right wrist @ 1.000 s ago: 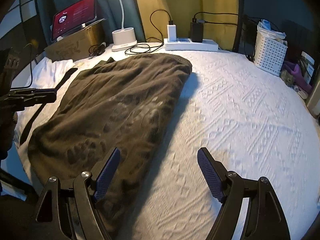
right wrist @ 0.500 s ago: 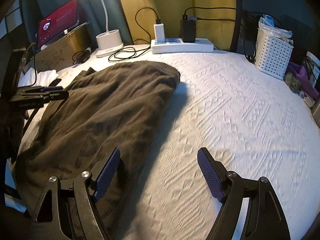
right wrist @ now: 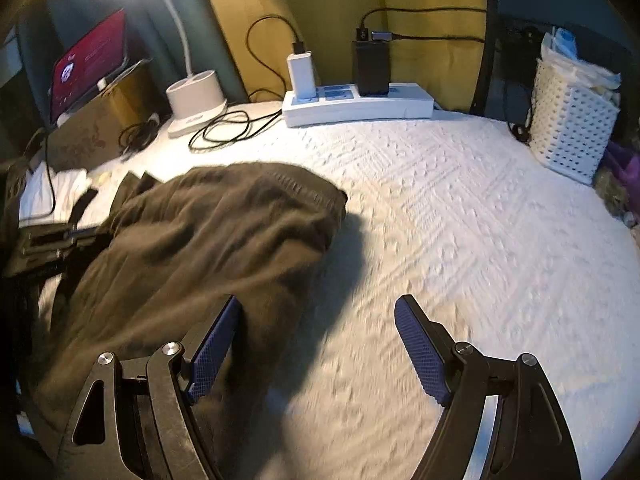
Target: Fold small clothes
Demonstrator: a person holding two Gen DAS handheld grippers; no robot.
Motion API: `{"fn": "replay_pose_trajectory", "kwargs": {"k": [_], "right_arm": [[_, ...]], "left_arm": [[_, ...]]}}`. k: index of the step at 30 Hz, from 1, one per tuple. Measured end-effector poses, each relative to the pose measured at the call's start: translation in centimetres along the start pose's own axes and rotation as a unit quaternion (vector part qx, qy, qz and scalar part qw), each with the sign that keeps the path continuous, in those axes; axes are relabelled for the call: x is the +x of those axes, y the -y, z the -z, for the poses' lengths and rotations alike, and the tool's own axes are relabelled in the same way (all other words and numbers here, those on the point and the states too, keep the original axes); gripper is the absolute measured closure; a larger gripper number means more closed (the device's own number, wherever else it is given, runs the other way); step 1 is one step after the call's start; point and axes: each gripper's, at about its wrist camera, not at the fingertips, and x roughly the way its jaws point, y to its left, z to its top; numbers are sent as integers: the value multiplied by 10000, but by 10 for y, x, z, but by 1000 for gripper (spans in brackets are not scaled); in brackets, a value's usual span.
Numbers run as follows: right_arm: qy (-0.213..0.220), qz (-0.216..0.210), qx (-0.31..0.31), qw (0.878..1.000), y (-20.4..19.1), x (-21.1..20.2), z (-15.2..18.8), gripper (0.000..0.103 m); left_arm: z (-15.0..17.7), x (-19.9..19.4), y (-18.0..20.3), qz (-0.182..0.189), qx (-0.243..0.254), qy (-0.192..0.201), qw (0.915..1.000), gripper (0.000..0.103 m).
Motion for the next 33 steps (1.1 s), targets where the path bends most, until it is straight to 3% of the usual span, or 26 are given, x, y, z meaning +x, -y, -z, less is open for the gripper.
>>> {"fn": "replay_pose_trajectory", "kwargs": {"k": [12,14,16,18,25,30,33], "right_arm": [[73,-18,139,9999,1,28,-23,23],[63,10,116,9999,-1,30,-25,23],[54,26,140,9999,-2,30,-26,23],[49,39,170,9998,-2,29,-26,23],[85,68,135,9998,-6,23,-26,23],[78,32,150,9999,-6,22,-26,22],[15,15,190,9998,-5,25,-25,22]], "left_arm": [[-6,-3,-12,292,-242,26,9993,94],[-11,-7,-15,171,-225,82,9996,93],[-14,-8,-16,18,-240,132,9996,79],[-14,-9,-19,110,-429,228,9988,39],[-13,9,-16,158,-603,36,9981,34],[-14,18,-12,165,-536,-4,9984,18],[-16,22,-6,81,-417,-33,9991,17]]}}
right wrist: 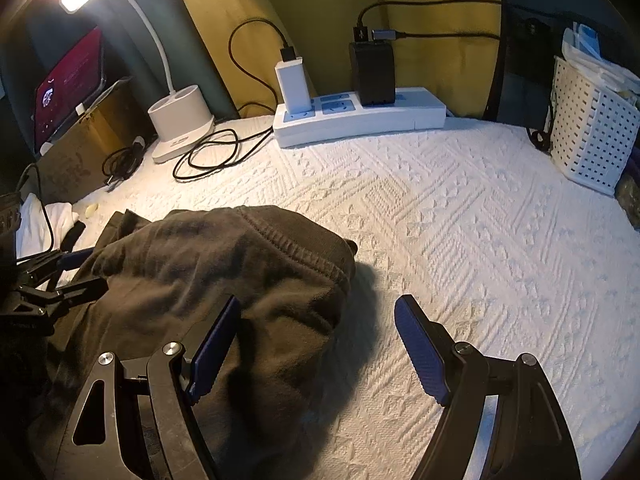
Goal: Fold small clothes
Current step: 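Grasp the shirt fabric with the left gripper while the right gripper grasps the shirt edge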
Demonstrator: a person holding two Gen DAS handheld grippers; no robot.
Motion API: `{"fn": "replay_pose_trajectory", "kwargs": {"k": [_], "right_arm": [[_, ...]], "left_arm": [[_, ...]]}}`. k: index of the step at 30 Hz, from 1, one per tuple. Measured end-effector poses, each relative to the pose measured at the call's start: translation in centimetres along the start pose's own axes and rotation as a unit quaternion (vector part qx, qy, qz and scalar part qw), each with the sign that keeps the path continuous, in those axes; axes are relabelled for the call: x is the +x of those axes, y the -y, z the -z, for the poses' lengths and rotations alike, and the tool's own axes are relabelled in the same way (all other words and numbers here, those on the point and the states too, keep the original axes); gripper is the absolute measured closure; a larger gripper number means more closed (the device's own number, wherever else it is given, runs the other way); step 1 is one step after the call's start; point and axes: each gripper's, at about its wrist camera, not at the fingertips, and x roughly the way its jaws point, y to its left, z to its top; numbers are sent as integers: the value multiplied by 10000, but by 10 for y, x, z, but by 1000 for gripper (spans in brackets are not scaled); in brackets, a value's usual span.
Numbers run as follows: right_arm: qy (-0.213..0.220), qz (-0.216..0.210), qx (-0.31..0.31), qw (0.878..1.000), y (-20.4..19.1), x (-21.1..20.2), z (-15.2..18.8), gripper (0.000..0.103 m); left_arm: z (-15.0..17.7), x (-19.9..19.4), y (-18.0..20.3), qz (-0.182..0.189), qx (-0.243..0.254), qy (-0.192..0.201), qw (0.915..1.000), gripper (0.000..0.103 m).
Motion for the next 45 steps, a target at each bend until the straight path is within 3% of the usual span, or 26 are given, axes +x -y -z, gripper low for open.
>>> {"fn": "replay_pose_trajectory", "kwargs": {"k": [5,10,12,16,21,22,23,24,32,45], "right_arm": [[11,-68,-34,10000,1,3,1,22],[10,-219,-224,9995,-4,8,0,8],[-44,-271,-323,9991,-9,11,-1,1],[-73,-209,-375,9991,-11,15,-5,0],[-114,-209,-540,9983,-16,19,-7,1],[-96,-236,-593,9979,-17,20,-8,3],[-48,-229,-641,9977,-19,19,-9,13],[-10,-243,-664,9975,-21,19,-9,32],[33,-486,-901,9947,-34,15,-7,74],[915,-472,-1000,9896,-50,-72,-7,77]], "left_arm": [[-5,7,5,-4,65,35,10000,17],[-6,12,16,164,440,42,9989,17],[-6,12,18,182,528,45,9984,24],[-5,13,25,165,670,37,9976,32],[-5,13,29,223,762,60,9968,51],[-5,13,30,245,763,69,9968,54],[-6,13,30,282,766,69,9966,62],[-6,13,31,337,775,68,9964,68],[-4,6,45,424,894,175,9949,75],[-6,-69,70,427,820,947,9912,76]]}}
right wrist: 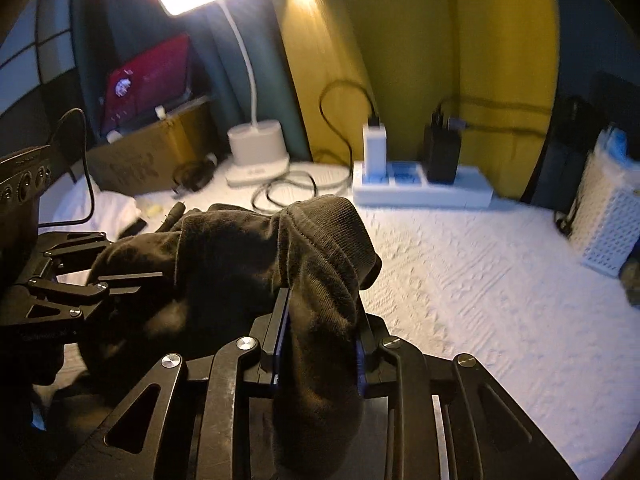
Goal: Fold small clothes
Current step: 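Grasp the shirt fabric with the left gripper while the right gripper grasps the shirt edge, then lift the gathered shirt with both grippers and fold it over itself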
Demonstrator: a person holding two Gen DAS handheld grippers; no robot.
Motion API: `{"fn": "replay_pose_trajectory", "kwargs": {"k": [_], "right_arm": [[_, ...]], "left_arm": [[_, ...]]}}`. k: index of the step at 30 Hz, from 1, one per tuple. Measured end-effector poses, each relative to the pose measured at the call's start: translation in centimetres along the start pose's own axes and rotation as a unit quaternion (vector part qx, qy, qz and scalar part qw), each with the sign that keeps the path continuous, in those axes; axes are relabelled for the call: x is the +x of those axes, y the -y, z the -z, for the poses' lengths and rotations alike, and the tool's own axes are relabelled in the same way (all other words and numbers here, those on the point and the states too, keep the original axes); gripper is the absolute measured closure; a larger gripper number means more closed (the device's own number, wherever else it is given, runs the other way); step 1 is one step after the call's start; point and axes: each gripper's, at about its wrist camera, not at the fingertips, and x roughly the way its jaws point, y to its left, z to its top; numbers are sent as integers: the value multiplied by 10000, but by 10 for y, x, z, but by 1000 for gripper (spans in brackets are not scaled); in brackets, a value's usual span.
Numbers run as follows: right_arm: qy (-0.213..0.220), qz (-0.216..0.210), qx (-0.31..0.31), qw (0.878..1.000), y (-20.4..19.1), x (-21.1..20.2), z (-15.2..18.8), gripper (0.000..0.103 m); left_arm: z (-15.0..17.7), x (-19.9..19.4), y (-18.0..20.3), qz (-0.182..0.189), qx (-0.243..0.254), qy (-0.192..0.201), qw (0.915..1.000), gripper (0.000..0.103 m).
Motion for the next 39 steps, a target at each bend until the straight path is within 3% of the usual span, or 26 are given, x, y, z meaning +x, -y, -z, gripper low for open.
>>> {"fn": "replay_pose_trajectory", "kwargs": {"k": [19,31,39], "right_arm": [[1554,115,-576,9861,-80,-155,-18,78],[2313,-422,-1124,9654,-151,-222,-22,78],[2419,-926,-1292,9572,-182,-237,-24,78]], "left_arm": [[0,-139,29,-82,136,1358,9906,79],[14,-230,32,-593,181,1971,9784,79],[28,-274,27,-1007,196,2162,9709,79]]}}
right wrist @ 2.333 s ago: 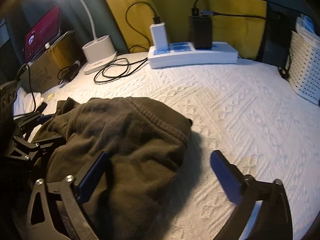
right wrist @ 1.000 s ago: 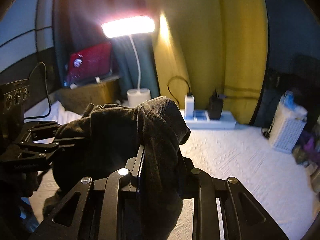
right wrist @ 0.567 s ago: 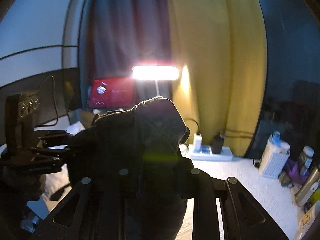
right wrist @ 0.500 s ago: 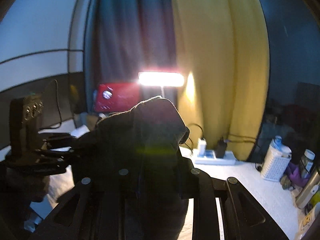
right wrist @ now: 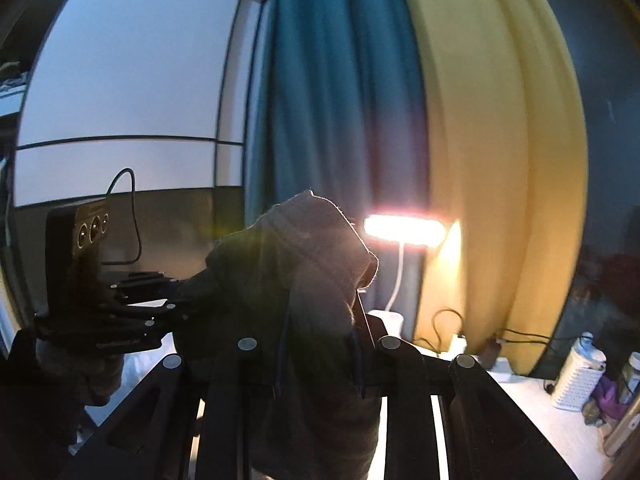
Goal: Fold small clothes
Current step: 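Lift the gathered shirt with both grippers and fold it over itself, then lower the folded shirt onto the bedspread and open the right gripper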
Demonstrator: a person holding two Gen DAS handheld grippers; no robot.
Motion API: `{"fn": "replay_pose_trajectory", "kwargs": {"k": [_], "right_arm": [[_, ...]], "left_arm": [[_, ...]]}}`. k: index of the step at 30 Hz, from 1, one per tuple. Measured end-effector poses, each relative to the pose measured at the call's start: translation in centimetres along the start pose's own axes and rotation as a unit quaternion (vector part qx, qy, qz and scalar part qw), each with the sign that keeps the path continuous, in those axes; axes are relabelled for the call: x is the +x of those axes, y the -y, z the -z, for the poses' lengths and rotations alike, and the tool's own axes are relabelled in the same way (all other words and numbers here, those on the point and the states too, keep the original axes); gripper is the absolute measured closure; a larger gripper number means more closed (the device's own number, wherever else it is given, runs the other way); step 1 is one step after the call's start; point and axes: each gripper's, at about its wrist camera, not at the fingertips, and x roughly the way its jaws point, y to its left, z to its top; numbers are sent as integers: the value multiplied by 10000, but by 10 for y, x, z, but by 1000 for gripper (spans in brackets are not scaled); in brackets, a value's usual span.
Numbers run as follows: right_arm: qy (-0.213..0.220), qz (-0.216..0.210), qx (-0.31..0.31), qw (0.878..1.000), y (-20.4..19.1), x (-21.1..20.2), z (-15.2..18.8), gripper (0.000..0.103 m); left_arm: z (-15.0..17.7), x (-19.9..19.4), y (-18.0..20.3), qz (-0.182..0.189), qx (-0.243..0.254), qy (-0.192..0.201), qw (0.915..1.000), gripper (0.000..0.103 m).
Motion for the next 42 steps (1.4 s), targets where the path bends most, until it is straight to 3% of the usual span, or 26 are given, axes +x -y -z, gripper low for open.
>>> {"fn": "replay_pose_trajectory", "kwargs": {"k": [8,21,26,34,42], "right_arm": [[-210,-332,-83,9992,-22,19,8,78],[-1370,-133,582,9888,23,114,83,78],[-1680,-24,894,9817,52,147,105,78],[-2121,124,1245,9692,90,198,134,78],[-2589,65,1492,9543,115,245,167,78]], "left_arm": [[10,-14,-15,-262,26,-170,9995,79],[72,95,-54,-109,-599,-1371,9887,79],[85,129,-65,-35,-767,-1645,9834,79],[95,180,-74,-14,-623,-1994,9779,79],[120,224,-100,10,-929,-2373,9670,79]]}}
